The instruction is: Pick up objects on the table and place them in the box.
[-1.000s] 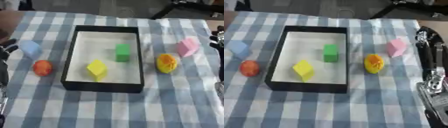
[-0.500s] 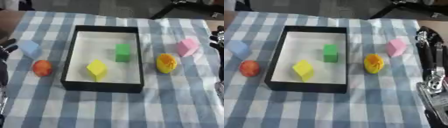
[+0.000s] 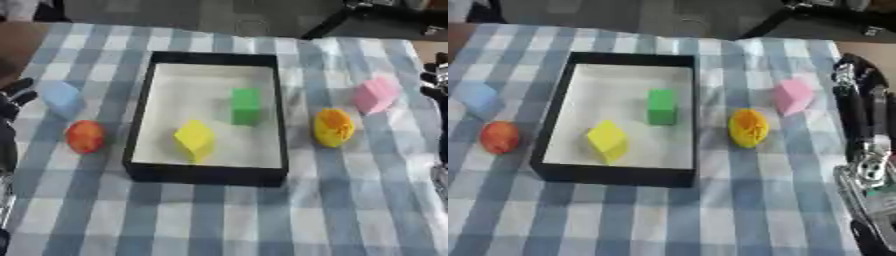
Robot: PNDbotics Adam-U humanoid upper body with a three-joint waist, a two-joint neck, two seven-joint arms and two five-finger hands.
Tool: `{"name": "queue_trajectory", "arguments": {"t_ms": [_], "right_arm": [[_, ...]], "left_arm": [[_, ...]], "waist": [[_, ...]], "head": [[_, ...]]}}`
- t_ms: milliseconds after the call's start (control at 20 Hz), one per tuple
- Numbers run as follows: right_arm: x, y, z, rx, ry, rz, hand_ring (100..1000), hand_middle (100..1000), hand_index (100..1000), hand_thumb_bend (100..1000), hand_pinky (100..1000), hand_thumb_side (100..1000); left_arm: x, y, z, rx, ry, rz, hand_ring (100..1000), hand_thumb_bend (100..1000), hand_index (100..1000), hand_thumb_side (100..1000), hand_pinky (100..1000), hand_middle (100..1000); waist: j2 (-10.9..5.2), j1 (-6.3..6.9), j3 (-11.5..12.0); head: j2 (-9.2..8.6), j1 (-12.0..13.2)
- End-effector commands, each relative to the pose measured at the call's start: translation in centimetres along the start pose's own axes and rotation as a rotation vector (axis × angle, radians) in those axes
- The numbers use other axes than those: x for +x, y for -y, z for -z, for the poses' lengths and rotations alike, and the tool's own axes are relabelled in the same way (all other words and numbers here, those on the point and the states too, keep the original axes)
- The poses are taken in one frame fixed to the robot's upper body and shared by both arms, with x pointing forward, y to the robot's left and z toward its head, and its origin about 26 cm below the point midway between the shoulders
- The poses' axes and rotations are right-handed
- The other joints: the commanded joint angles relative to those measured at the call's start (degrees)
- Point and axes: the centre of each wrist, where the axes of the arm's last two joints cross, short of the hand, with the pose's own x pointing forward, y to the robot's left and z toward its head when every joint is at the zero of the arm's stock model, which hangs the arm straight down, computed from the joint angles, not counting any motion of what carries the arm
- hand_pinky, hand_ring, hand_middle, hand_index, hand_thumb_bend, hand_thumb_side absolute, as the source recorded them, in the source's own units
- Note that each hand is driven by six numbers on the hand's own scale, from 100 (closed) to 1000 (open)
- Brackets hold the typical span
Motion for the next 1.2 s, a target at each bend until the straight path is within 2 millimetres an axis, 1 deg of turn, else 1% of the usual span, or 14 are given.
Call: {"name": "queue_trajectory", "arguments": {"t_ms": [50,350,550,800,850,900,950,1000,1100,1200], "right_arm": [[0.8,0.7,0.7,-0.009,0.032,-0.013,794,727,826,100,803,797],[1.4,0.8,1.2,-0.017,0.054,-0.002,796,729,827,100,803,793],[2.3,1.5,1.9,-0.026,0.084,-0.021,801,735,832,100,806,785],[3.5,2.9,3.4,0.024,0.101,-0.116,831,763,846,100,816,761],[3.7,3.2,3.7,0.041,0.103,-0.139,836,765,848,100,819,828],[4.1,3.5,4.1,0.063,0.109,-0.169,847,779,854,100,824,732],[4.5,3.8,4.4,0.085,0.114,-0.199,849,781,855,100,825,728],[4.9,4.1,4.8,0.117,0.119,-0.238,865,798,864,100,836,743],[5.7,4.9,5.6,0.187,0.125,-0.316,874,813,869,100,845,667],[6.5,5.7,6.4,0.251,0.138,-0.395,877,818,871,100,850,651]], "left_arm": [[0.9,-0.5,0.4,0.000,0.032,0.017,754,235,844,812,777,800],[1.0,-0.7,0.5,0.007,0.036,0.019,754,235,844,809,777,800],[1.0,-0.9,0.4,0.013,0.034,0.026,754,234,844,813,777,801],[0.9,-1.2,0.3,0.014,0.027,0.038,755,234,845,813,777,801],[0.8,-1.2,0.2,0.014,0.026,0.040,755,234,845,813,777,801],[0.8,-1.3,0.2,0.014,0.022,0.044,755,234,845,815,777,801],[0.7,-1.3,0.2,0.014,0.019,0.048,755,234,845,815,777,801],[0.7,-1.4,0.2,0.014,0.017,0.051,755,234,845,815,777,801],[0.6,-1.5,0.1,0.014,0.015,0.055,755,235,844,814,777,801],[0.6,-1.6,0.1,0.015,0.015,0.058,755,235,844,814,777,801]], "waist": [[-2.86,0.34,0.0],[-2.64,0.31,0.2],[-2.67,0.17,0.0],[-2.99,-0.15,-0.3],[-3.07,-0.23,-0.3],[-3.19,-0.35,-0.4],[-3.28,-0.44,-0.4],[-3.44,-0.58,-0.4],[-3.71,-0.84,-0.5],[-3.88,-1.05,-0.5]], "head": [[-0.55,0.2],[-0.06,1.2],[0.37,1.5],[0.30,1.4],[0.23,1.4],[0.13,1.4],[0.08,1.4],[0.02,1.4],[0.19,1.3],[0.15,1.0]]}}
